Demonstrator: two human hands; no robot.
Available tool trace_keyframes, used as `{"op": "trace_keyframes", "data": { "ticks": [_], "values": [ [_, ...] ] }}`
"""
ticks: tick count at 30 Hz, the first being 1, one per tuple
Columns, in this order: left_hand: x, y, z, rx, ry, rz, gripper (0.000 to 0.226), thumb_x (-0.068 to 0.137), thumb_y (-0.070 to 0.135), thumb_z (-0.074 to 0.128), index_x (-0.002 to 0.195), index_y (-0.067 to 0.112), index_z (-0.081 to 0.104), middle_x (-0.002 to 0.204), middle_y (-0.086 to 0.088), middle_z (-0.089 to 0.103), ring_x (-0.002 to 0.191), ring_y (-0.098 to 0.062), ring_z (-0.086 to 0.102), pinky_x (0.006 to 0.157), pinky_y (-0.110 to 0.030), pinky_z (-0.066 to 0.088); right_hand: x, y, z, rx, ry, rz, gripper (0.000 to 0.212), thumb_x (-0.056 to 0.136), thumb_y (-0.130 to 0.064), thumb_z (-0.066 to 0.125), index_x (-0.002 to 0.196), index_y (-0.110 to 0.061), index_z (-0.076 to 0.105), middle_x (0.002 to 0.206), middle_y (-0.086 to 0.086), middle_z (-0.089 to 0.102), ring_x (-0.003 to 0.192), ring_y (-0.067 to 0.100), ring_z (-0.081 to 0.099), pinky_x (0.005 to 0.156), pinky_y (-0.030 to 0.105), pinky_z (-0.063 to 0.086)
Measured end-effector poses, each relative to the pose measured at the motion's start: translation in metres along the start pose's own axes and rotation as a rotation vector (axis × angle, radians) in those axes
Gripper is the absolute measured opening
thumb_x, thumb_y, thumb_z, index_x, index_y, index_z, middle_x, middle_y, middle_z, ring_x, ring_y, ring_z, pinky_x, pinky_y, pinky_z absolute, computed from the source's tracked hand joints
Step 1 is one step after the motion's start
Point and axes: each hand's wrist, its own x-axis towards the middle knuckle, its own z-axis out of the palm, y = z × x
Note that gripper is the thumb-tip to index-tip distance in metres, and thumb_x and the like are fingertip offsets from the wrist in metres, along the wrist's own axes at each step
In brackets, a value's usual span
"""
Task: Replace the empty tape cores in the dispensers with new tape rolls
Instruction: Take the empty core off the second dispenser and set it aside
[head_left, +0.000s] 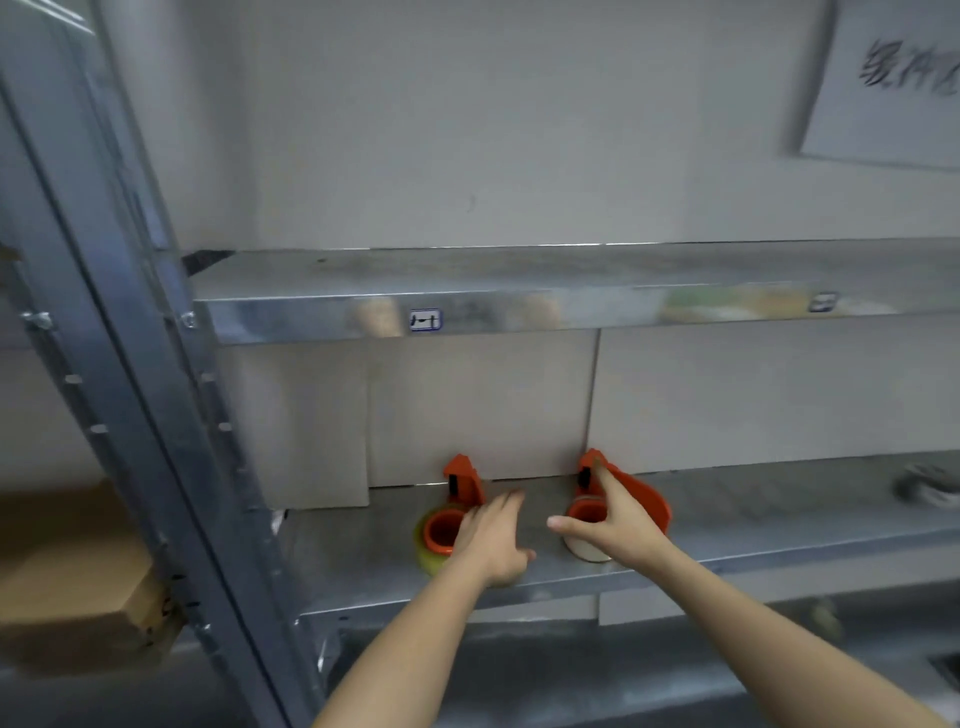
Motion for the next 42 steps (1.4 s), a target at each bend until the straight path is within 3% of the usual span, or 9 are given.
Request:
{"op": "trace_keyframes", "data": {
  "ticks": [7, 13, 17, 21, 25, 29, 33, 37, 42],
  "values": [
    [0.004, 0.05, 0.036, -0.019, -0.02, -0.03, 0.093, 0.083, 0.043, 0.065, 0.154, 0.021, 0.009, 0.162, -0.002, 0.015, 0.149, -0.021, 0.016, 0.121, -0.037, 0.019, -0.02, 0.057, -0.047, 0.045, -0.048, 0.002, 0.087, 0.066, -0.034, 0.083, 0.135, -0.032, 0.029, 0.126, -0.012, 0.048, 0.119, 0.006, 0.048, 0.091, 0.018, 0.035],
    [0.011, 0.067, 0.051, -0.053, 0.027, -0.114, 0.09, 0.085, 0.045, 0.064, 0.153, 0.018, 0.012, 0.161, -0.003, 0.018, 0.149, -0.021, 0.018, 0.121, -0.036, 0.02, -0.013, 0.094, -0.055, -0.024, -0.172, 0.047, 0.106, 0.072, -0.04, 0.077, 0.149, -0.011, 0.011, 0.156, 0.004, 0.025, 0.144, 0.019, 0.025, 0.112, 0.027, 0.026],
    [0.02, 0.065, 0.057, -0.061, 0.036, -0.179, 0.089, 0.085, 0.044, 0.064, 0.153, 0.017, 0.014, 0.161, -0.005, 0.019, 0.148, -0.023, 0.02, 0.119, -0.037, 0.021, 0.004, 0.107, -0.041, -0.031, -0.205, 0.065, 0.105, 0.075, -0.035, 0.075, 0.15, -0.009, 0.007, 0.157, 0.007, 0.021, 0.145, 0.021, 0.022, 0.114, 0.029, 0.024],
    [0.04, 0.055, 0.068, -0.091, 0.031, -0.226, 0.087, 0.084, 0.044, 0.065, 0.152, 0.019, 0.017, 0.159, -0.005, 0.026, 0.146, -0.025, 0.026, 0.116, -0.038, 0.026, 0.028, 0.113, -0.024, 0.0, -0.199, 0.056, 0.085, 0.074, -0.015, 0.076, 0.143, -0.016, 0.027, 0.14, 0.003, 0.048, 0.133, 0.022, 0.043, 0.1, 0.022, 0.035],
    [0.062, 0.045, 0.076, -0.236, 0.009, -0.22, 0.094, 0.073, 0.04, 0.077, 0.149, 0.024, 0.025, 0.151, -0.003, 0.042, 0.139, -0.025, 0.04, 0.112, -0.038, 0.037, 0.051, 0.117, -0.008, 0.077, -0.15, 0.095, 0.084, 0.066, -0.014, 0.083, 0.136, -0.018, 0.038, 0.127, 0.004, 0.058, 0.12, 0.021, 0.054, 0.094, 0.026, 0.047],
    [0.075, 0.038, 0.077, -0.411, 0.092, -0.2, 0.078, 0.063, 0.031, 0.086, 0.132, 0.022, 0.05, 0.131, 0.001, 0.061, 0.121, -0.02, 0.057, 0.102, -0.033, 0.046, 0.058, 0.112, -0.001, 0.206, -0.089, 0.074, 0.087, 0.064, -0.006, 0.084, 0.138, -0.014, 0.038, 0.119, 0.0, 0.056, 0.108, 0.011, 0.053, 0.068, -0.001, 0.044],
    [0.082, 0.031, 0.039, -0.52, 0.157, -0.116, 0.073, 0.053, 0.035, 0.091, 0.118, 0.021, 0.062, 0.115, 0.008, 0.067, 0.105, -0.012, 0.065, 0.097, -0.034, 0.051, 0.067, 0.093, -0.005, 0.196, 0.021, -0.04, 0.089, 0.062, -0.029, 0.086, 0.137, -0.014, 0.041, 0.125, -0.005, 0.058, 0.116, 0.009, 0.055, 0.09, 0.008, 0.042],
    [0.085, 0.05, -0.01, -0.393, 0.193, -0.061, 0.07, 0.04, 0.053, 0.078, 0.105, 0.027, 0.069, 0.105, 0.008, 0.073, 0.098, -0.011, 0.069, 0.089, -0.032, 0.055, 0.07, 0.064, -0.024, 0.223, 0.062, -0.097, 0.072, 0.066, -0.024, 0.083, 0.129, -0.013, 0.048, 0.11, -0.006, 0.061, 0.109, 0.013, 0.059, 0.082, 0.007, 0.042],
    [0.099, 0.108, -0.023, -0.482, 0.23, -0.057, 0.082, 0.038, 0.026, 0.093, 0.114, 0.022, 0.061, 0.107, 0.0, 0.068, 0.096, -0.017, 0.065, 0.085, -0.026, 0.052, 0.072, 0.067, -0.085, 0.33, 0.1, -0.08, 0.09, 0.068, -0.014, 0.082, 0.142, -0.009, 0.031, 0.13, 0.004, 0.055, 0.122, 0.014, 0.049, 0.096, 0.014, 0.037]
  ]
}}
